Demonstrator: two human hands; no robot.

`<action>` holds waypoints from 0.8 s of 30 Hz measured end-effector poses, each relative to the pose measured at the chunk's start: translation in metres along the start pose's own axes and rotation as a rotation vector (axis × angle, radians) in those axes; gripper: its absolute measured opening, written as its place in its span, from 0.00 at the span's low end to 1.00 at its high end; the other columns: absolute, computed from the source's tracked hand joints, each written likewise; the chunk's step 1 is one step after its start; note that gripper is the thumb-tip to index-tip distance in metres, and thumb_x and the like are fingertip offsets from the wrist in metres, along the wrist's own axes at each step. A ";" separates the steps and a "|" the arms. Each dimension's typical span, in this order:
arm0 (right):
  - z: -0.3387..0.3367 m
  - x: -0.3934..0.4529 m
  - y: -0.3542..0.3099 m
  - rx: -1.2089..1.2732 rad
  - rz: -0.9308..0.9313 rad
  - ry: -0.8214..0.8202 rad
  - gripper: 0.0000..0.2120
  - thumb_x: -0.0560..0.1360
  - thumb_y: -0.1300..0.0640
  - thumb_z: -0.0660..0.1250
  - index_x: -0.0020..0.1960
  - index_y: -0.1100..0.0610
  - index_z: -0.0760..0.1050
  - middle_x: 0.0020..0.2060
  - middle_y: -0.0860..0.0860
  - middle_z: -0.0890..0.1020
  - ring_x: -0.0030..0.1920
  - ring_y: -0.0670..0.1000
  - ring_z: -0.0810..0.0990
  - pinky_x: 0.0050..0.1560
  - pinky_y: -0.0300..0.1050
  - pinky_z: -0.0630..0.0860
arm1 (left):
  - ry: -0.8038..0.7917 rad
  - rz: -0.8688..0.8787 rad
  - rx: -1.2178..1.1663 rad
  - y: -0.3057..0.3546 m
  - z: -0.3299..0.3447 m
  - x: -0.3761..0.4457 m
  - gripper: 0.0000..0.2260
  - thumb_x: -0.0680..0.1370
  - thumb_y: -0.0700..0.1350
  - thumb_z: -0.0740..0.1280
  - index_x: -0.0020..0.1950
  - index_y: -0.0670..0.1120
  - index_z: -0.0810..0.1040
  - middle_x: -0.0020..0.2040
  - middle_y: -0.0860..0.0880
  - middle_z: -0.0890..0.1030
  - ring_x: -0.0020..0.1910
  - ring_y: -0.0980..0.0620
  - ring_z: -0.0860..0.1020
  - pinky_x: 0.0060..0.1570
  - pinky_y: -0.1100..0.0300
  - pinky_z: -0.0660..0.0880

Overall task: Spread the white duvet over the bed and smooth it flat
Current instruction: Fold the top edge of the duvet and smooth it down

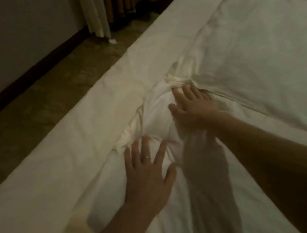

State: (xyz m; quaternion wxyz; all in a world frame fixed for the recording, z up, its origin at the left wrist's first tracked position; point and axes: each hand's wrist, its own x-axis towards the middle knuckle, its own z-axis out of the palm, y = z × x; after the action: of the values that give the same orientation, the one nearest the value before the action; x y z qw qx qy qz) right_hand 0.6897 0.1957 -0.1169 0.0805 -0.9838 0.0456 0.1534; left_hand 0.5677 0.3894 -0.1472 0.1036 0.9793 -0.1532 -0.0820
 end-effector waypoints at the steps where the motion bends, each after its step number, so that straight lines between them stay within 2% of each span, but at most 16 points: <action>1: -0.011 -0.022 -0.008 0.054 -0.029 0.161 0.28 0.81 0.39 0.45 0.79 0.47 0.55 0.79 0.52 0.57 0.79 0.52 0.50 0.76 0.52 0.46 | 0.018 -0.029 -0.044 0.007 -0.015 0.004 0.28 0.76 0.61 0.50 0.73 0.54 0.70 0.73 0.40 0.69 0.71 0.39 0.66 0.71 0.38 0.59; 3: -0.021 -0.089 -0.023 0.142 -0.057 0.472 0.25 0.82 0.45 0.47 0.75 0.49 0.65 0.75 0.52 0.66 0.77 0.52 0.59 0.77 0.52 0.50 | 0.109 -0.025 -0.149 0.033 -0.042 0.008 0.27 0.75 0.56 0.49 0.69 0.50 0.74 0.69 0.42 0.74 0.69 0.41 0.70 0.69 0.40 0.64; 4: -0.015 -0.126 -0.022 0.150 -0.023 0.522 0.24 0.82 0.47 0.48 0.76 0.48 0.64 0.76 0.51 0.64 0.77 0.51 0.58 0.77 0.53 0.50 | 0.160 0.040 -0.163 0.050 -0.048 0.004 0.26 0.75 0.54 0.51 0.70 0.49 0.72 0.71 0.44 0.72 0.71 0.42 0.68 0.69 0.40 0.64; 6: 0.004 -0.184 0.012 0.018 0.053 0.448 0.23 0.83 0.46 0.47 0.78 0.44 0.57 0.79 0.49 0.56 0.79 0.50 0.49 0.78 0.55 0.45 | 0.135 0.214 -0.138 0.087 -0.035 -0.015 0.26 0.77 0.55 0.51 0.75 0.53 0.65 0.78 0.48 0.62 0.76 0.43 0.59 0.71 0.39 0.60; 8: 0.022 -0.202 0.079 -0.113 0.067 0.240 0.25 0.83 0.41 0.44 0.79 0.42 0.49 0.80 0.49 0.50 0.79 0.51 0.44 0.78 0.55 0.43 | 0.047 0.313 -0.065 0.103 0.005 -0.038 0.27 0.79 0.60 0.52 0.78 0.57 0.61 0.80 0.47 0.56 0.78 0.40 0.55 0.71 0.34 0.56; 9: 0.030 -0.200 0.112 -0.158 0.064 0.151 0.26 0.83 0.39 0.43 0.79 0.42 0.47 0.80 0.50 0.51 0.79 0.52 0.45 0.78 0.55 0.43 | 0.027 0.327 -0.017 0.103 0.025 -0.044 0.27 0.79 0.62 0.53 0.78 0.57 0.60 0.80 0.46 0.56 0.78 0.39 0.54 0.70 0.33 0.54; 11: 0.038 -0.178 0.167 -0.193 0.123 0.095 0.27 0.82 0.38 0.40 0.80 0.43 0.47 0.79 0.51 0.53 0.79 0.53 0.49 0.77 0.53 0.44 | 0.023 0.302 0.070 0.103 0.051 -0.040 0.28 0.79 0.62 0.54 0.78 0.57 0.60 0.80 0.44 0.55 0.78 0.39 0.53 0.70 0.32 0.52; 13: 0.033 -0.153 0.201 -0.156 0.226 0.040 0.33 0.78 0.37 0.33 0.80 0.45 0.47 0.80 0.53 0.52 0.79 0.53 0.49 0.77 0.54 0.43 | 0.011 0.290 0.157 0.106 0.058 -0.039 0.28 0.79 0.62 0.52 0.78 0.57 0.59 0.80 0.44 0.54 0.78 0.39 0.52 0.71 0.32 0.50; 15: 0.017 -0.138 0.204 -0.109 0.258 0.047 0.34 0.77 0.38 0.32 0.80 0.47 0.49 0.79 0.54 0.52 0.79 0.54 0.49 0.76 0.56 0.43 | 0.007 0.218 0.146 0.115 0.047 -0.040 0.28 0.79 0.62 0.49 0.78 0.57 0.60 0.80 0.44 0.55 0.77 0.38 0.54 0.70 0.32 0.51; 17: 0.000 -0.157 0.180 -0.005 0.295 0.270 0.26 0.82 0.43 0.44 0.79 0.47 0.54 0.79 0.53 0.56 0.78 0.53 0.54 0.76 0.54 0.44 | 0.038 0.124 0.016 0.140 0.028 -0.051 0.28 0.78 0.61 0.47 0.77 0.54 0.62 0.79 0.43 0.58 0.76 0.38 0.57 0.70 0.34 0.56; 18: -0.006 -0.186 0.163 0.027 0.321 0.412 0.24 0.83 0.46 0.48 0.79 0.47 0.57 0.78 0.53 0.59 0.78 0.52 0.56 0.77 0.54 0.46 | 0.084 0.172 -0.067 0.161 0.018 -0.063 0.28 0.78 0.58 0.49 0.77 0.51 0.64 0.78 0.43 0.61 0.76 0.39 0.58 0.70 0.36 0.58; 20: 0.002 -0.270 0.130 0.114 0.389 0.629 0.24 0.82 0.50 0.53 0.77 0.50 0.61 0.77 0.53 0.62 0.77 0.53 0.58 0.77 0.56 0.50 | 0.105 0.499 -0.167 0.214 0.012 -0.088 0.27 0.78 0.53 0.54 0.77 0.46 0.64 0.77 0.43 0.62 0.76 0.40 0.59 0.72 0.38 0.58; 21: 0.016 -0.313 0.124 0.121 0.455 0.633 0.24 0.81 0.50 0.53 0.77 0.51 0.62 0.76 0.53 0.63 0.77 0.53 0.58 0.76 0.57 0.52 | 0.064 0.685 -0.117 0.239 0.019 -0.097 0.28 0.78 0.53 0.55 0.78 0.47 0.62 0.78 0.44 0.60 0.77 0.41 0.57 0.72 0.38 0.57; 22: 0.036 -0.350 0.129 0.100 0.530 0.570 0.25 0.81 0.49 0.52 0.77 0.50 0.63 0.76 0.53 0.63 0.77 0.53 0.57 0.76 0.57 0.52 | 0.026 0.807 -0.039 0.260 0.031 -0.094 0.28 0.78 0.54 0.54 0.78 0.49 0.61 0.79 0.44 0.59 0.78 0.40 0.55 0.73 0.37 0.55; 24: 0.080 -0.399 0.161 0.090 0.678 0.370 0.25 0.81 0.44 0.48 0.77 0.48 0.62 0.76 0.54 0.64 0.77 0.54 0.58 0.77 0.55 0.51 | -0.017 0.909 0.103 0.288 0.063 -0.067 0.26 0.80 0.58 0.52 0.78 0.54 0.62 0.77 0.44 0.62 0.78 0.40 0.54 0.73 0.37 0.53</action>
State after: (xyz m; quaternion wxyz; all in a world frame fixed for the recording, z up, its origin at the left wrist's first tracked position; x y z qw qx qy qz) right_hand 0.2694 0.0774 -0.0920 0.0587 -0.9194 0.3887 -0.0108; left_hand 0.4110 0.1315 -0.1335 0.0789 0.8159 -0.5721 -0.0285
